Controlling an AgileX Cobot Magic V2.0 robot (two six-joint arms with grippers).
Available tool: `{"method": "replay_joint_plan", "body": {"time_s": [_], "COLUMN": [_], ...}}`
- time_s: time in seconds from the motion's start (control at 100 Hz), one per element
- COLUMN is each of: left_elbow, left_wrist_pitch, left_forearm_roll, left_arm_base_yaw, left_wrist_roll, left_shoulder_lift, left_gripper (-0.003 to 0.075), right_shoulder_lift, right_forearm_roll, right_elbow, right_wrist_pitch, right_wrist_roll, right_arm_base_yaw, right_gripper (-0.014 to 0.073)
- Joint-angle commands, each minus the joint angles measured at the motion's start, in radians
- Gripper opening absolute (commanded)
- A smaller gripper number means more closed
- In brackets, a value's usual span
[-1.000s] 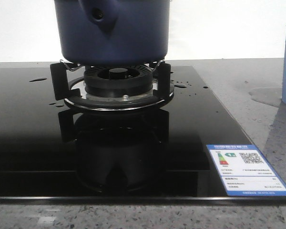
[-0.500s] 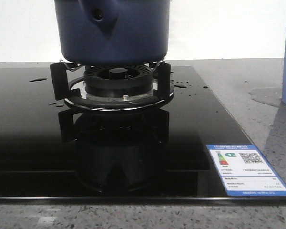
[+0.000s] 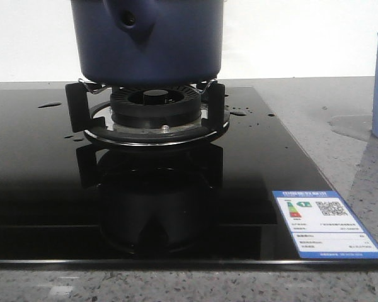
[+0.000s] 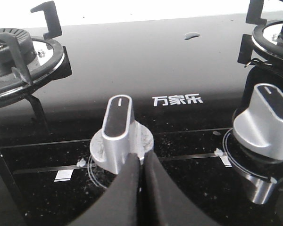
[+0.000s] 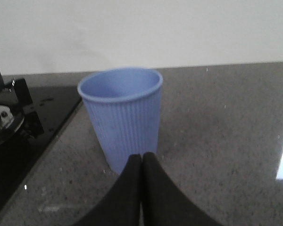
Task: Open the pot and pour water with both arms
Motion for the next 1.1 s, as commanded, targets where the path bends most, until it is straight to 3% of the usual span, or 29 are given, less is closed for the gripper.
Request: {"method": "replay_joint_plan", "body": {"time_s": [0.0, 0.18, 0.39, 1.09], "left_elbow": [0.034, 0.034, 0.034, 0.034], "left_wrist_pitch": [-0.047, -0.047, -0.047, -0.047], "left_forearm_roll": [-0.010, -0.010, -0.010, -0.010], "left_arm_base_yaw": [0.004, 0.004, 0.004, 0.004], "left_wrist_roll": [-0.011, -0.011, -0.011, -0.011], "left_shoulder_lift": [-0.026, -0.026, -0.026, -0.026], "left_gripper": [-0.0019, -0.0019, -0.0019, -0.0019], "right_shoulder_lift": [-0.037, -0.139, -0.182, -0.182], "right_forearm_roll": [0.008, 0.008, 0.008, 0.006], "right_elbow": [0.044, 0.163, 0.161, 0.161], "right_wrist_pitch": [-0.091, -0.066, 0.125, 0.117], "right_wrist_roll": [-0.003, -0.005, -0.008, -0.050], "right_arm_base_yaw": [-0.013, -0.015, -0.015, -0.015], "right_gripper": [-0.0074, -0.0074, -0.0074, -0.0074]}}
